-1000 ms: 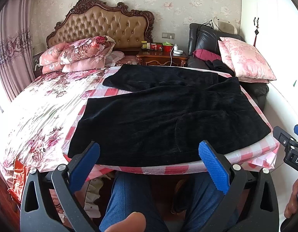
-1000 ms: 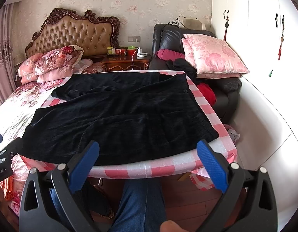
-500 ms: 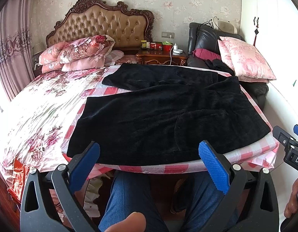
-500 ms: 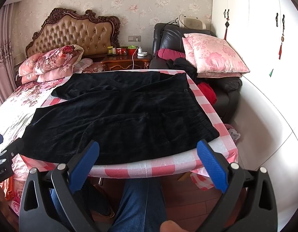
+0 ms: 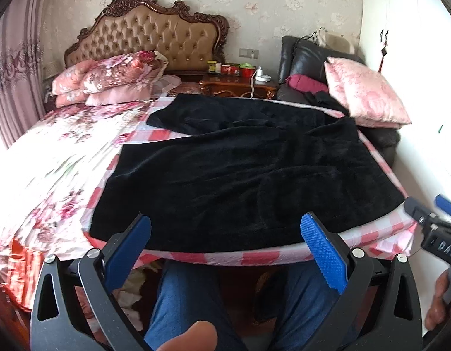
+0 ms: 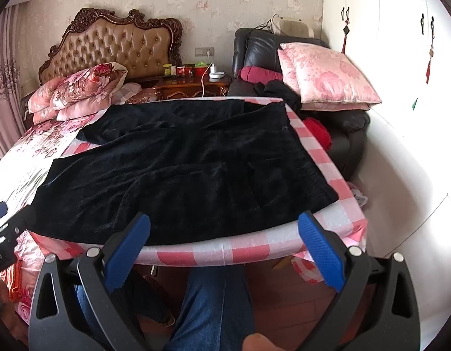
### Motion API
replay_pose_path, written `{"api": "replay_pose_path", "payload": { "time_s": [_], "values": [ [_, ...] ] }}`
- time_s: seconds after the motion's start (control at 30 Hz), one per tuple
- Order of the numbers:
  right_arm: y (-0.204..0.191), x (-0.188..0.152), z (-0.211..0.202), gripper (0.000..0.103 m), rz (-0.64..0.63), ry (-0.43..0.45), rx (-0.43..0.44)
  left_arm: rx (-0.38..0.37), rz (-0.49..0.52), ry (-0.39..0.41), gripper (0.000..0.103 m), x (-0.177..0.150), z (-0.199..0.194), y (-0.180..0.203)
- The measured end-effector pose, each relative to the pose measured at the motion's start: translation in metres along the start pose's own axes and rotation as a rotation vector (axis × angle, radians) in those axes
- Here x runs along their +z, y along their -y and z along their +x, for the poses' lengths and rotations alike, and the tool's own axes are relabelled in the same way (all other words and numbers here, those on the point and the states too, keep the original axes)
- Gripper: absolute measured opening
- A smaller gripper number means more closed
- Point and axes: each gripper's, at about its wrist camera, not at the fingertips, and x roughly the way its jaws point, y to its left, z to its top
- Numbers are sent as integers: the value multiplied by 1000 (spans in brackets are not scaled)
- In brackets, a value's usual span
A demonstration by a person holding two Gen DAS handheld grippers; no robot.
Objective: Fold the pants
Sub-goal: 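Grasp the pants hem with the left gripper while the right gripper grasps the other hem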
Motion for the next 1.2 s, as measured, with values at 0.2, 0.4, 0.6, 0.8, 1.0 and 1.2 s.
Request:
{"api": "replay_pose_path", "payload": {
  "time_s": [0.2,0.4,0.6,0.8,1.0,1.2],
  "values": [
    [7,-4,45,101,29,-78,53,-89,37,10,99,1,38,-5],
    [24,8,104,101,103,-173,153,-150,110,-83,99,15,92,-6],
    [58,63,172,101,156,-257,235,-135,141,-152,99,57,144,-27],
    [103,150,243,101,112,-267,149,-148,81,-184,94,139,208,-80],
    [152,225,347,101,125,-350,111,-129,-11,-259,71,253,319,-141],
    [180,274,421,101,148,-410,120,-72,-3,-338,67,331,441,-169]
  ]
}}
